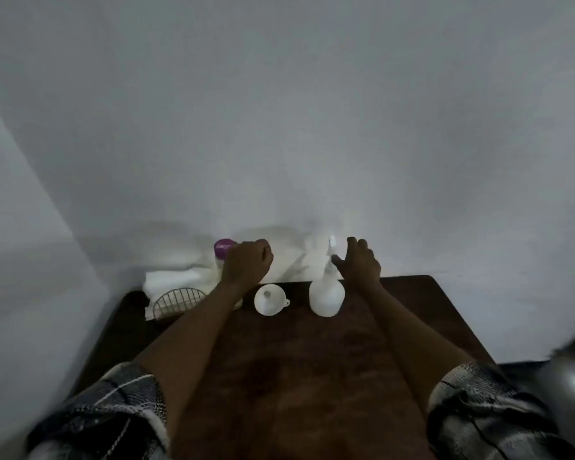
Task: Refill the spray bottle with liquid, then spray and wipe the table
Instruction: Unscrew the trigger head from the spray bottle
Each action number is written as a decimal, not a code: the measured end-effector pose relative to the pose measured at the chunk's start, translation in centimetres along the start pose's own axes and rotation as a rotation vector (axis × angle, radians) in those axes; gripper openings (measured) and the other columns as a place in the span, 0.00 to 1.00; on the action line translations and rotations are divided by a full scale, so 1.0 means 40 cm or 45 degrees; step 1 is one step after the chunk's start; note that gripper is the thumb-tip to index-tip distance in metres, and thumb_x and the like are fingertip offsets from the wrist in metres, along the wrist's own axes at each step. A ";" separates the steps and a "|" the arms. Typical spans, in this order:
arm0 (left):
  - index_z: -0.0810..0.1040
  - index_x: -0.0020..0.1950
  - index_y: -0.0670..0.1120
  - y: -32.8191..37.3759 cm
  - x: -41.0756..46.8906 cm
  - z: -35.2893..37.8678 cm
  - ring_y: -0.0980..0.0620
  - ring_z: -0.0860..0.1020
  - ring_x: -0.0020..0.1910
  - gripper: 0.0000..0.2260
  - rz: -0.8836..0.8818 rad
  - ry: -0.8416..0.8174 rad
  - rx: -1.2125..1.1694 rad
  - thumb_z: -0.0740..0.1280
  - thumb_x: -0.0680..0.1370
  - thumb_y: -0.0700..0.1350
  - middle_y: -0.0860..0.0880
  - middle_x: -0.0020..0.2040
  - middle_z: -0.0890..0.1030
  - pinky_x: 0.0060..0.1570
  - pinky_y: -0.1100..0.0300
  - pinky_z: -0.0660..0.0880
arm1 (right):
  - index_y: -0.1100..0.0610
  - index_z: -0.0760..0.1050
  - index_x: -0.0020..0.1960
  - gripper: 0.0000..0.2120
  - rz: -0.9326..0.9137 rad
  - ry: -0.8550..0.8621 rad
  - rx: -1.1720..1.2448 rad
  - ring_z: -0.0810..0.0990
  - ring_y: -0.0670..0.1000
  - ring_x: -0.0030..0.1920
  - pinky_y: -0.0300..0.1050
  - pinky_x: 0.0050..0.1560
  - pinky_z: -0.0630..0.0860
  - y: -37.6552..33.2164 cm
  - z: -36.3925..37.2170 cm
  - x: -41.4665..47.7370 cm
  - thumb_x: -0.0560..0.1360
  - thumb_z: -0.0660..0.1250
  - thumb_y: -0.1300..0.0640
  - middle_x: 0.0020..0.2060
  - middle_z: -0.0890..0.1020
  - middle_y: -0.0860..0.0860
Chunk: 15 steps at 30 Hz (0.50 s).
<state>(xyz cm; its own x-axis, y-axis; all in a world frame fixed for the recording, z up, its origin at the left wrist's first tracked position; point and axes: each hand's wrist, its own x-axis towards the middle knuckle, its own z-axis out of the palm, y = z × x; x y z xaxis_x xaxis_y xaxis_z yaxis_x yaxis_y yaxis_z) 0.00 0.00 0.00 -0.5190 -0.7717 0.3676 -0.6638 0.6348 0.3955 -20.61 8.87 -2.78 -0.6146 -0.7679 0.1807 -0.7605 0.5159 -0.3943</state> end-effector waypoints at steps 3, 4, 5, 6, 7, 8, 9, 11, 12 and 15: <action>0.79 0.44 0.42 0.002 -0.003 0.056 0.43 0.79 0.37 0.10 -0.028 -0.097 -0.065 0.59 0.76 0.42 0.44 0.38 0.83 0.40 0.52 0.75 | 0.61 0.66 0.61 0.25 0.103 -0.103 0.039 0.74 0.61 0.55 0.54 0.48 0.72 0.005 0.039 -0.001 0.73 0.66 0.46 0.56 0.73 0.58; 0.79 0.45 0.42 0.010 -0.011 0.073 0.43 0.79 0.38 0.10 -0.051 -0.159 -0.057 0.59 0.76 0.42 0.44 0.38 0.83 0.39 0.53 0.75 | 0.60 0.66 0.61 0.25 0.101 -0.116 0.046 0.74 0.61 0.55 0.53 0.47 0.72 0.009 0.057 -0.003 0.72 0.67 0.46 0.55 0.73 0.58; 0.79 0.45 0.43 0.009 -0.013 0.092 0.43 0.79 0.39 0.10 -0.056 -0.195 -0.068 0.58 0.76 0.43 0.44 0.39 0.83 0.39 0.53 0.74 | 0.61 0.66 0.61 0.25 0.105 -0.122 0.057 0.75 0.60 0.54 0.52 0.45 0.72 0.011 0.075 -0.001 0.72 0.67 0.46 0.54 0.73 0.58; 0.79 0.46 0.44 0.008 -0.015 0.108 0.43 0.79 0.40 0.10 -0.070 -0.230 -0.083 0.58 0.76 0.43 0.45 0.40 0.83 0.39 0.53 0.74 | 0.61 0.66 0.60 0.25 0.113 -0.129 0.071 0.75 0.60 0.53 0.51 0.44 0.71 0.012 0.089 0.002 0.72 0.67 0.46 0.54 0.73 0.58; 0.79 0.48 0.45 0.007 -0.014 0.121 0.43 0.79 0.41 0.11 -0.083 -0.254 -0.102 0.58 0.76 0.44 0.45 0.42 0.83 0.40 0.52 0.75 | 0.61 0.66 0.59 0.24 0.121 -0.136 0.093 0.75 0.60 0.53 0.50 0.42 0.70 0.013 0.100 0.008 0.72 0.67 0.47 0.53 0.73 0.58; 0.80 0.49 0.45 0.007 -0.017 0.127 0.44 0.79 0.43 0.11 -0.102 -0.278 -0.129 0.58 0.76 0.44 0.45 0.43 0.83 0.42 0.51 0.76 | 0.61 0.66 0.58 0.23 0.129 -0.133 0.118 0.75 0.60 0.52 0.50 0.42 0.70 0.014 0.108 0.012 0.72 0.67 0.47 0.52 0.74 0.58; 0.79 0.49 0.45 0.004 -0.018 0.140 0.44 0.79 0.44 0.11 -0.117 -0.309 -0.154 0.58 0.77 0.44 0.45 0.44 0.83 0.43 0.51 0.76 | 0.62 0.67 0.57 0.22 0.142 -0.145 0.145 0.75 0.60 0.52 0.50 0.42 0.70 0.015 0.116 0.016 0.73 0.67 0.48 0.52 0.74 0.58; 0.79 0.49 0.45 0.001 -0.023 0.156 0.44 0.79 0.44 0.11 -0.136 -0.352 -0.185 0.57 0.77 0.44 0.45 0.44 0.83 0.45 0.51 0.76 | 0.62 0.67 0.57 0.19 0.136 -0.162 0.174 0.75 0.60 0.52 0.50 0.43 0.71 0.018 0.131 0.021 0.74 0.65 0.49 0.52 0.74 0.58; 0.79 0.49 0.45 -0.001 -0.026 0.162 0.44 0.79 0.45 0.11 -0.142 -0.368 -0.192 0.57 0.77 0.44 0.44 0.44 0.83 0.45 0.50 0.76 | 0.62 0.67 0.56 0.18 0.129 -0.158 0.182 0.75 0.59 0.51 0.50 0.43 0.71 0.021 0.137 0.022 0.75 0.65 0.50 0.51 0.74 0.58; 0.79 0.50 0.46 -0.010 -0.027 0.170 0.44 0.80 0.45 0.11 -0.160 -0.400 -0.211 0.57 0.77 0.44 0.45 0.44 0.83 0.47 0.49 0.76 | 0.61 0.70 0.52 0.12 0.121 -0.113 0.277 0.76 0.57 0.47 0.48 0.41 0.71 0.031 0.148 0.027 0.74 0.65 0.53 0.47 0.76 0.56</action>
<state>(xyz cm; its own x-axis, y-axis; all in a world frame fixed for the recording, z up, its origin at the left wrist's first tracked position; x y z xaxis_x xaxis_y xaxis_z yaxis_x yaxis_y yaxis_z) -2.84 0.31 -6.28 -0.5959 -0.8020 0.0415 -0.6499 0.5120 0.5617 -20.99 6.44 -8.41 -0.6530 -0.7551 0.0578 -0.6313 0.5006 -0.5923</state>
